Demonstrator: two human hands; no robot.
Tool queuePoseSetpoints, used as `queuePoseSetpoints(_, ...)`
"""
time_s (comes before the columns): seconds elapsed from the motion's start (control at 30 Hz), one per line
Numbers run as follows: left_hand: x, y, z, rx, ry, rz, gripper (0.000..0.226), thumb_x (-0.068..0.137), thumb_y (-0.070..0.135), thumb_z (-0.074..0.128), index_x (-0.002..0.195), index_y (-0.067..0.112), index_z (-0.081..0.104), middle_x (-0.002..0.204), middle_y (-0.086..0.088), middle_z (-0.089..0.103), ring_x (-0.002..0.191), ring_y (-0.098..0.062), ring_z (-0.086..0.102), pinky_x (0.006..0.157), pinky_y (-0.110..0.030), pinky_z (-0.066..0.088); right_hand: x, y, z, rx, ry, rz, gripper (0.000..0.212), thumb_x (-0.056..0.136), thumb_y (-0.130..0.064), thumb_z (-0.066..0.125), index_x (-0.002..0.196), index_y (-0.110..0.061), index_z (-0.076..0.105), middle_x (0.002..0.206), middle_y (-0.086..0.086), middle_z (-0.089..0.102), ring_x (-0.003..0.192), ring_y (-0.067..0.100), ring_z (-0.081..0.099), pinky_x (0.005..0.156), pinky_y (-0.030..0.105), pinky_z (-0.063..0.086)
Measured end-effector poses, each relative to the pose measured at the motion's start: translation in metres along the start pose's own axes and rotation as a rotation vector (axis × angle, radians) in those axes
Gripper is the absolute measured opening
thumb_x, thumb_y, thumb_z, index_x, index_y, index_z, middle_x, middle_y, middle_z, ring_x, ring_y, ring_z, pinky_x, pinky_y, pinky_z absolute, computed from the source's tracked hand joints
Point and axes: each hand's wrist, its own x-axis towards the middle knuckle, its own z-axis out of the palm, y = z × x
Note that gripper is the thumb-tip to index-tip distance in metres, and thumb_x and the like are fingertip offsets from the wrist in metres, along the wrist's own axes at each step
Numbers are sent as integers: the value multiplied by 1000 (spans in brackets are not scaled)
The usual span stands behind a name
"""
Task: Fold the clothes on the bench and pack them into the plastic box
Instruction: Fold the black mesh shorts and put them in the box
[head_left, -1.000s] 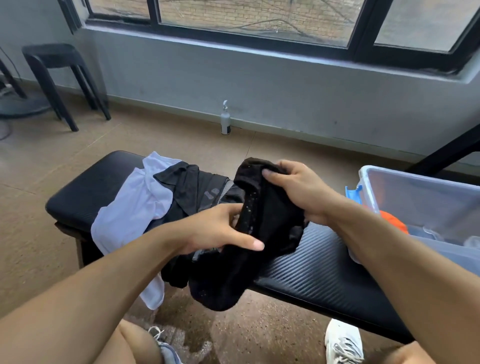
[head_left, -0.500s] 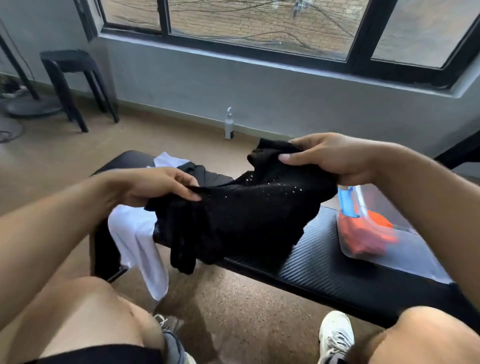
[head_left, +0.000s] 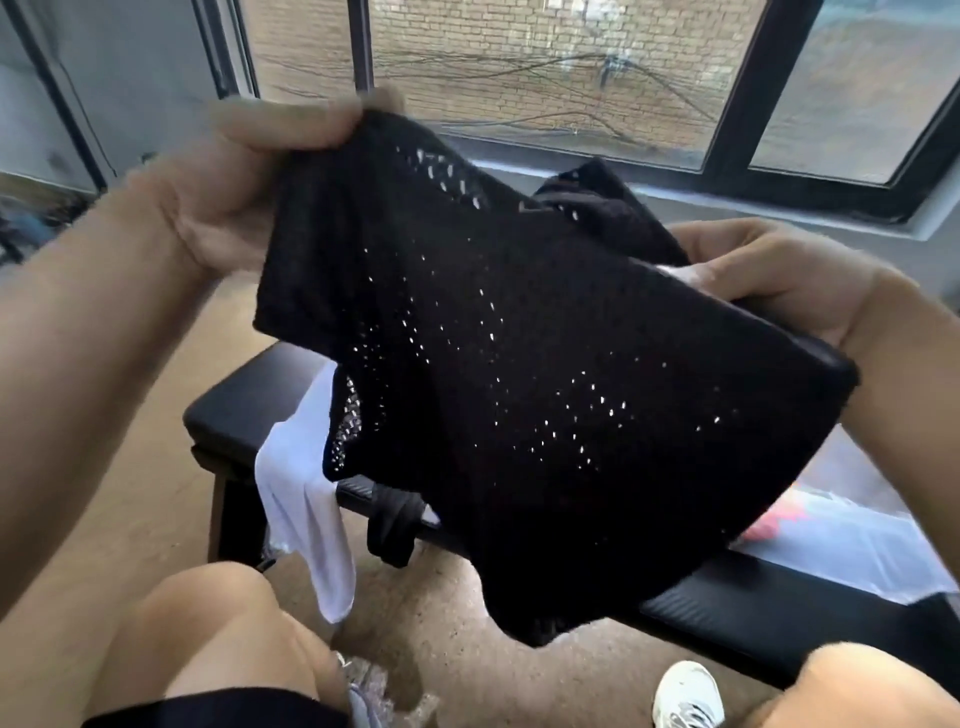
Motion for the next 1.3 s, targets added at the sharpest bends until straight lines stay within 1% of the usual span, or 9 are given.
queuePoseSetpoints(0.13, 34, -6, 14, 568, 546, 274, 20, 84, 19, 61, 103, 23, 68, 93, 1, 76, 85, -14, 73, 74, -31, 61, 9, -10, -23, -26, 279, -7, 17, 77, -16, 63, 78, -16, 79, 68, 1, 73, 54, 8, 70, 50, 19, 57)
queuePoseSetpoints(0.3, 67, -47, -73, 796, 950, 99, 21, 80, 8, 79, 98, 15, 72, 93, -11, 74, 70, -18, 70, 60, -26, 61, 44, 47, -100, -310, 857, 214, 35, 82, -16, 79, 115, -9, 69, 99, 8, 78, 88, 23, 75, 84, 41, 62)
queuePoseSetpoints(0.4, 79, -79, -112, 906, 1081, 31, 21, 80, 11, 82, 100, 10, 74, 82, -8, 71, 62, -14, 65, 51, -18, 55, 52, 92, -119, -335, 995, 254, 36, 80, -11, 83, 112, -8, 66, 99, 9, 74, 76, 16, 72, 72, 28, 61)
queuePoseSetpoints(0.53, 95, -105, -123, 767, 1052, 44, 24, 81, 19, 83, 99, 5, 76, 89, -13, 75, 69, -18, 69, 70, -31, 60, 62, 133, -122, -241, 1094, 224, 72, 68, -4, 90, 129, -12, 54, 118, 8, 68, 101, 20, 69, 83, 32, 56)
queuePoseSetpoints(0.63, 103, -116, -124, 717, 1020, 72, 10, 85, 19, 79, 91, 12, 76, 87, -12, 74, 65, -16, 70, 68, -29, 60, 70, 150, -123, -136, 1166, 157, 83, 63, -4, 93, 132, -17, 48, 122, 6, 63, 105, 20, 68, 88, 36, 58)
queuePoseSetpoints(0.7, 108, -123, -125, 638, 1004, 64, 9, 88, 18, 76, 92, 10, 76, 90, -15, 73, 74, -24, 68, 78, -36, 59, 74, 157, -117, -107, 1170, 105, 81, 65, -11, 93, 132, -17, 48, 119, 3, 65, 101, 17, 70, 84, 35, 60)
queuePoseSetpoints(0.87, 121, -149, -117, 478, 945, 28, 13, 93, 19, 69, 93, 7, 74, 86, -15, 68, 65, -22, 61, 66, -31, 54, 87, 173, -82, -278, 1179, -11, 71, 79, -11, 82, 139, -20, 45, 113, -7, 66, 94, 2, 67, 75, 19, 54)
queuePoseSetpoints(1.1, 126, -181, -96, 273, 872, -49, 33, 97, 30, 63, 105, -1, 72, 92, -18, 75, 72, -26, 73, 56, -30, 58, 90, 204, -25, -733, 988, -6, 76, 86, -7, 67, 144, -39, 28, 87, -5, 73, 74, 17, 69, 69, 43, 58)
queuePoseSetpoints(1.3, 124, -190, -101, 274, 910, 8, 24, 101, 22, 58, 90, 3, 68, 60, -2, 67, 56, -17, 71, 55, -26, 58, 87, 227, 0, -717, 872, 50, 77, 89, -18, 65, 146, -45, 21, 113, -9, 71, 86, 17, 71, 73, 47, 58)
